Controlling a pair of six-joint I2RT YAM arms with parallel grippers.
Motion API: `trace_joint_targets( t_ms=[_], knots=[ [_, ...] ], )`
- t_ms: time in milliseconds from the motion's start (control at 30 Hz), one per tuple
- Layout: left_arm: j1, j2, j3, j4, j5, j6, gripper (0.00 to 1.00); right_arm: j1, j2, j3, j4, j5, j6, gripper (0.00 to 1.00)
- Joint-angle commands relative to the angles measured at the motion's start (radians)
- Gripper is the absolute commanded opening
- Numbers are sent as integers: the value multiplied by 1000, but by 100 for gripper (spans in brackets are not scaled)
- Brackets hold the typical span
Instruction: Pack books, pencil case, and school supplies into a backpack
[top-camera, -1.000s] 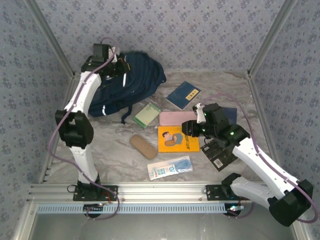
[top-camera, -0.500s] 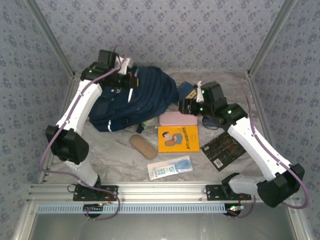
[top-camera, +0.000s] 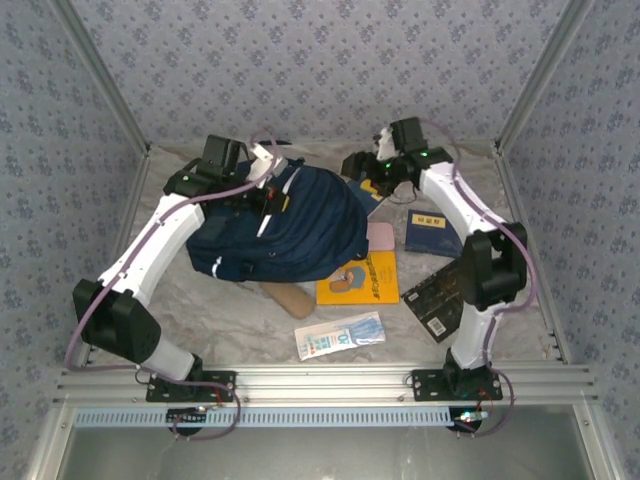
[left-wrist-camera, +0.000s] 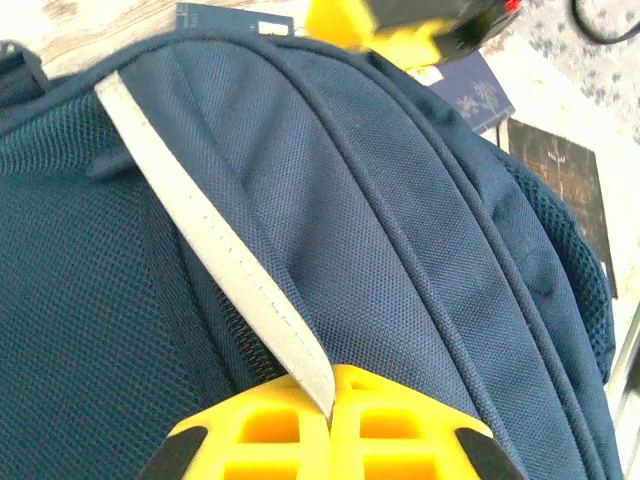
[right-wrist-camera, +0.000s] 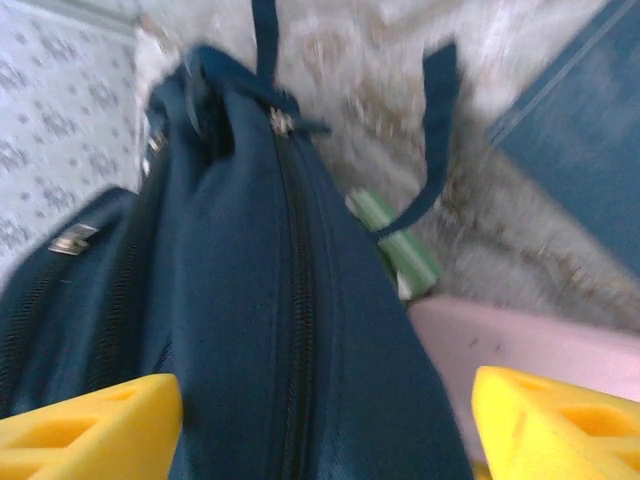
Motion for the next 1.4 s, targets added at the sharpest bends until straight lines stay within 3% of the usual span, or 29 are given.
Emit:
trace_joint_targets(
  t_ms=[0, 233, 400, 433, 467, 533, 600, 700, 767, 933, 1033, 1100, 1167, 1300, 1367],
  knots=[
    [-18, -44, 62, 94, 63, 160, 0, 58, -58, -33, -40, -49, -41, 66],
    [-75, 76, 233, 16, -28, 258, 0, 95, -307, -451, 321, 87, 165, 19],
    [-119, 131, 294, 16, -69, 313, 0, 191, -516, -768, 651, 267, 366, 7],
    [-121, 141, 307, 9, -81, 302, 2, 225, -551, -821, 711, 332, 395, 7],
    [-120, 148, 311, 3, -92, 288, 11, 260, -574, -859, 756, 390, 414, 7],
    [-121, 139, 296, -3, -139, 238, 39, 339, -595, -920, 835, 496, 435, 7],
    [-120, 114, 279, -16, -185, 157, 56, 396, -578, -933, 866, 560, 434, 7],
    [-116, 69, 272, -83, -209, 53, 70, 466, -524, -936, 906, 615, 433, 9],
    [-98, 32, 255, -92, -227, -67, 74, 494, -462, -914, 943, 587, 420, 13],
    [64, 19, 230, -103, -128, -435, 72, 599, -269, -757, 909, 446, 274, 26],
    [129, 38, 187, -108, -37, -529, 74, 630, -232, -711, 834, 414, 178, 47],
    [120, 46, 172, -141, -126, -529, 78, 638, -262, -708, 746, 466, 116, 62],
    [101, 65, 177, -187, -275, -529, 82, 633, -321, -723, 665, 537, 85, 69],
    [46, 139, 215, -262, -394, -511, 92, 557, -476, -774, 528, 722, 101, 67],
    [4, 168, 226, -291, -445, -494, 94, 481, -531, -788, 494, 716, 101, 62]
  ],
)
